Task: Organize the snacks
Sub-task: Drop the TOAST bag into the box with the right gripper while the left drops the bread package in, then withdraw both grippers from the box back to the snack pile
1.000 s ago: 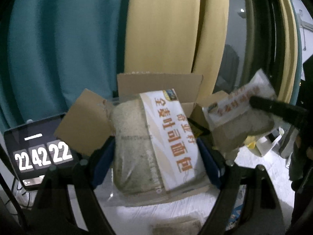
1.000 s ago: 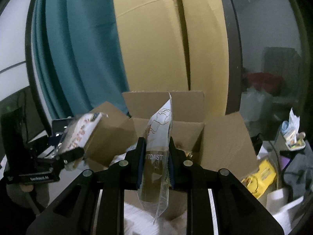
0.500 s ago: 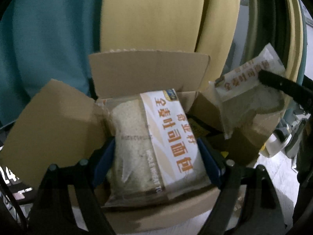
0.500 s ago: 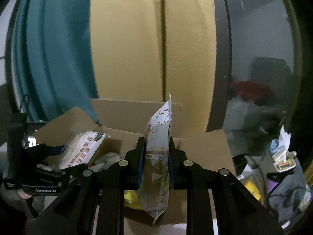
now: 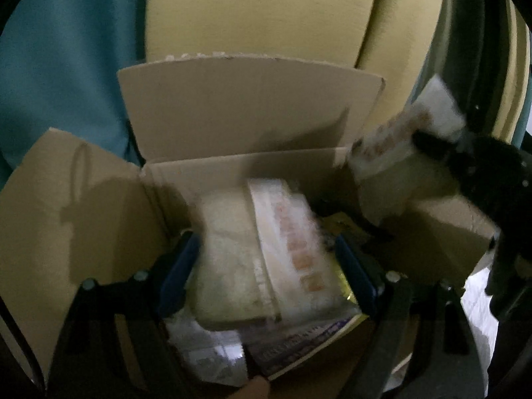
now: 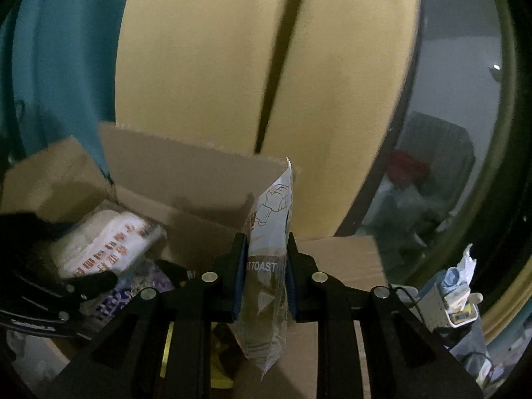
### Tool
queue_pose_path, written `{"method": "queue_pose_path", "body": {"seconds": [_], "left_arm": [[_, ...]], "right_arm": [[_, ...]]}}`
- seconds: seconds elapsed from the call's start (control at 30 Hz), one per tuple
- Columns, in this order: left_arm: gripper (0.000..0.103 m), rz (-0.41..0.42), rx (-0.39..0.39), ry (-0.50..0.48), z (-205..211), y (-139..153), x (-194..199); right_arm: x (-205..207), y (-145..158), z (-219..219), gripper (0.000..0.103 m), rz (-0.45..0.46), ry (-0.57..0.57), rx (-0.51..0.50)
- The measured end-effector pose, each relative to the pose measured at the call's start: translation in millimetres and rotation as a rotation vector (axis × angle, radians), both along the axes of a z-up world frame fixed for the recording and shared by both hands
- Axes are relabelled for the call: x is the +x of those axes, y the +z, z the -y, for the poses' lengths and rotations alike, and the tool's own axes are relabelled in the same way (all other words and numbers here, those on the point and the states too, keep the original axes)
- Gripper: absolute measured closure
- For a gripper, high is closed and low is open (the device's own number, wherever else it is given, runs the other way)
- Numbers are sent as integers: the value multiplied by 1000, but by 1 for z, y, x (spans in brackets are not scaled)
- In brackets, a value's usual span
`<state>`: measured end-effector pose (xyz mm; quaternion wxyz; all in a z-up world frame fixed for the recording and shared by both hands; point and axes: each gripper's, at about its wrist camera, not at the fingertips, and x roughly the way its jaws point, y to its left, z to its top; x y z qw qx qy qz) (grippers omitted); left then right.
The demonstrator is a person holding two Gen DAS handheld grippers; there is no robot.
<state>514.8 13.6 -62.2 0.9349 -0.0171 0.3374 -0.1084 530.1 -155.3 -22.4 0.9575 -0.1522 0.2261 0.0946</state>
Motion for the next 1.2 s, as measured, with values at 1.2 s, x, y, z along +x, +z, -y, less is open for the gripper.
{"method": "queue_pose_path", "body": {"seconds": [1.2], "left_arm": [[10, 267, 11, 59, -20, 84, -154]], "right_arm": [[-123, 46, -19, 55, 6, 143, 96]]}}
